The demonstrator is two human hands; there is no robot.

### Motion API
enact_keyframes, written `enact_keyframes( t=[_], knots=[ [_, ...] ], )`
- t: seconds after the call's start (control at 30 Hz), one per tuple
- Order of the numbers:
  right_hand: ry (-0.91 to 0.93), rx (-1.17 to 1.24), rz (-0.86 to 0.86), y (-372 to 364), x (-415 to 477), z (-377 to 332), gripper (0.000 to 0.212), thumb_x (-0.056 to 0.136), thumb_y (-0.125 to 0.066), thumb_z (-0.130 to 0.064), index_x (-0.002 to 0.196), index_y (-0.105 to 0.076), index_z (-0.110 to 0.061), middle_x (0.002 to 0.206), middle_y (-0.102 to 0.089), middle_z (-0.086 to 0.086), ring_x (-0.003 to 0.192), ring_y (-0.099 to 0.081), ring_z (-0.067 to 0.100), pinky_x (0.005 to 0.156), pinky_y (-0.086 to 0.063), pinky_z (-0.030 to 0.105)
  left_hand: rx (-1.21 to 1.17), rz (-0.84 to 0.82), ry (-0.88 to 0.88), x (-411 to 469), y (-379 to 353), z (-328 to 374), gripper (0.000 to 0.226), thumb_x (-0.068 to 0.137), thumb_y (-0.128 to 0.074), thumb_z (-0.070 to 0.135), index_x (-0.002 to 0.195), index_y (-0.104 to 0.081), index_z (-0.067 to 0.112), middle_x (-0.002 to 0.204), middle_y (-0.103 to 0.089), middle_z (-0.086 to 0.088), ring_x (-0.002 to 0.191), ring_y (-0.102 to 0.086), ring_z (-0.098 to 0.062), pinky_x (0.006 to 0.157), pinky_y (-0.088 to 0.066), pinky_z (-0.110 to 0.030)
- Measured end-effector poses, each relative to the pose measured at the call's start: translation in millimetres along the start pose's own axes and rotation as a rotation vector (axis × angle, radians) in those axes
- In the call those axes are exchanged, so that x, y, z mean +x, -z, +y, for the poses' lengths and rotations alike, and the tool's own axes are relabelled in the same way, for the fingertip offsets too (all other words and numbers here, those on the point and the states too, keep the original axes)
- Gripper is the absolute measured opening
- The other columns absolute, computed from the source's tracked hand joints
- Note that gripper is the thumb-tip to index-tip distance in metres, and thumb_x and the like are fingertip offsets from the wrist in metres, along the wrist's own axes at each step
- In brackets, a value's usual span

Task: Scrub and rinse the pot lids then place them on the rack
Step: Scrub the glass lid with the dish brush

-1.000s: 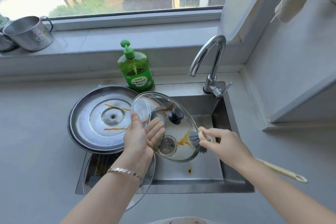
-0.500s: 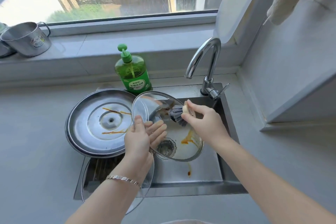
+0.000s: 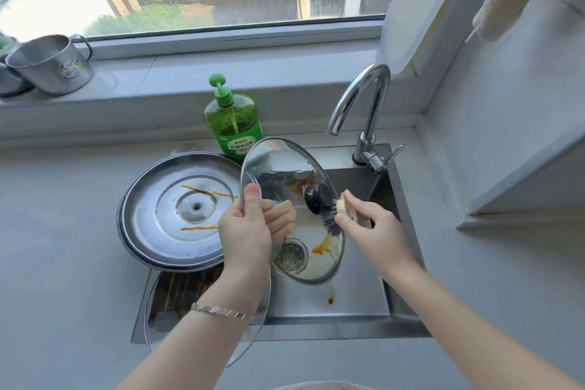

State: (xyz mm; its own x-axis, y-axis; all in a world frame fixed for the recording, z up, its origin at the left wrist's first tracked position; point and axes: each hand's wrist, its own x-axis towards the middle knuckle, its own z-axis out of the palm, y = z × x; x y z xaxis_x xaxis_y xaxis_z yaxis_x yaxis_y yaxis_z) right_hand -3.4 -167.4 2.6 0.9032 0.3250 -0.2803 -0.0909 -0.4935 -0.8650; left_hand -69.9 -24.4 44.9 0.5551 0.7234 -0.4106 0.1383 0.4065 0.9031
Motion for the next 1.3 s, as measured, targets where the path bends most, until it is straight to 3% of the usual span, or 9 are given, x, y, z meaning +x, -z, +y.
enact_keyframes(
  t=[0.1, 0.23, 0.4, 0.47, 0.57, 0.73, 0.87, 1.0, 1.3],
  knots=[
    [0.135, 0.172, 0.139, -13.6, -14.7, -2.3, 0.045, 0.083, -0.068, -0.021, 0.126, -0.058, -0.028, 0.106, -0.058, -0.024, 0.1, -0.054, -0.007, 0.09, -0.042, 0.012, -0.01, 0.002, 0.026, 10.0, -2.1, 6.5, 0.034, 0.099, -0.041, 0.035, 0.081, -0.047, 0.006, 0.06, -0.069, -0.008, 0.051, -0.068, -0.018, 0.048, -0.056, -0.026],
    [0.352, -0.179, 0.329, -11.1, -7.2, -15.6, 0.045, 0.082, -0.069, -0.03, 0.125, -0.058, -0.034, 0.118, -0.056, -0.018, 0.094, -0.054, 0.0, 0.079, -0.049, 0.027, 0.007, -0.039, 0.034, 3.0, -7.7, 4.8, 0.035, 0.1, -0.041, 0.033, 0.079, -0.046, 0.006, 0.057, -0.068, -0.009, 0.049, -0.068, -0.018, 0.047, -0.055, -0.027],
    [0.195, -0.191, 0.171, -1.2, 10.8, -21.3, 0.044, 0.085, -0.063, -0.037, 0.128, -0.054, -0.039, 0.119, -0.053, -0.02, 0.095, -0.058, 0.006, 0.084, -0.05, 0.034, 0.1, -0.074, -0.061, -7.9, -13.6, -4.1, 0.032, 0.099, -0.043, 0.026, 0.076, -0.044, 0.005, 0.065, -0.051, -0.015, 0.045, -0.053, -0.019, 0.038, -0.045, -0.022],
    [0.23, -0.319, 0.112, -4.9, 0.7, -16.3, 0.044, 0.085, -0.063, -0.039, 0.127, -0.051, -0.046, 0.114, -0.049, -0.025, 0.091, -0.053, -0.001, 0.078, -0.045, 0.025, 0.084, -0.066, -0.016, -5.4, -11.2, -6.3, 0.032, 0.1, -0.042, 0.029, 0.076, -0.043, 0.006, 0.068, -0.055, -0.02, 0.052, -0.057, -0.024, 0.041, -0.047, -0.025],
    [0.165, -0.219, 0.125, -1.4, 0.3, -8.8, 0.042, 0.084, -0.064, -0.037, 0.125, -0.054, -0.044, 0.112, -0.052, -0.023, 0.093, -0.057, 0.002, 0.082, -0.049, 0.031, 0.092, -0.096, -0.01, -4.5, -9.1, -10.2, 0.031, 0.1, -0.04, 0.029, 0.076, -0.041, 0.009, 0.079, -0.048, -0.02, 0.069, -0.05, -0.03, 0.046, -0.042, -0.025],
    [0.215, -0.301, 0.059, -0.9, -0.2, -12.3, 0.043, 0.085, -0.064, -0.038, 0.125, -0.052, -0.047, 0.109, -0.048, -0.026, 0.094, -0.055, 0.001, 0.078, -0.046, 0.027, 0.07, -0.057, -0.002, -6.1, -8.6, -9.5, 0.034, 0.099, -0.043, 0.03, 0.074, -0.045, 0.007, 0.066, -0.064, -0.018, 0.048, -0.064, -0.02, 0.045, -0.052, -0.025],
    [0.073, -0.127, 0.086, 7.8, 11.7, -8.6, 0.04, 0.085, -0.062, -0.037, 0.124, -0.056, -0.041, 0.107, -0.055, -0.022, 0.102, -0.055, 0.008, 0.091, -0.045, 0.034, 0.076, -0.072, -0.016, -9.2, -6.8, -7.0, 0.032, 0.099, -0.043, 0.029, 0.075, -0.044, 0.008, 0.066, -0.06, -0.02, 0.047, -0.061, -0.021, 0.044, -0.05, -0.024],
    [0.148, -0.106, 0.035, -3.1, -6.3, -0.2, 0.041, 0.08, -0.068, -0.034, 0.12, -0.059, -0.043, 0.107, -0.056, -0.024, 0.098, -0.058, 0.006, 0.088, -0.05, 0.039, 0.057, -0.02, 0.05, -6.1, -3.5, -9.8, 0.034, 0.099, -0.043, 0.032, 0.076, -0.045, 0.007, 0.067, -0.06, -0.019, 0.051, -0.06, -0.023, 0.042, -0.05, -0.024],
    [0.07, -0.02, 0.092, 6.9, -20.9, 7.6, 0.041, 0.083, -0.066, -0.027, 0.122, -0.058, -0.037, 0.107, -0.058, -0.022, 0.094, -0.054, -0.003, 0.085, -0.045, 0.026, -0.018, 0.01, 0.139, -3.6, -1.5, -7.7, 0.038, 0.099, -0.041, 0.035, 0.082, -0.047, 0.002, 0.07, -0.067, -0.019, 0.048, -0.067, -0.02, 0.049, -0.056, -0.029]
  ],
)
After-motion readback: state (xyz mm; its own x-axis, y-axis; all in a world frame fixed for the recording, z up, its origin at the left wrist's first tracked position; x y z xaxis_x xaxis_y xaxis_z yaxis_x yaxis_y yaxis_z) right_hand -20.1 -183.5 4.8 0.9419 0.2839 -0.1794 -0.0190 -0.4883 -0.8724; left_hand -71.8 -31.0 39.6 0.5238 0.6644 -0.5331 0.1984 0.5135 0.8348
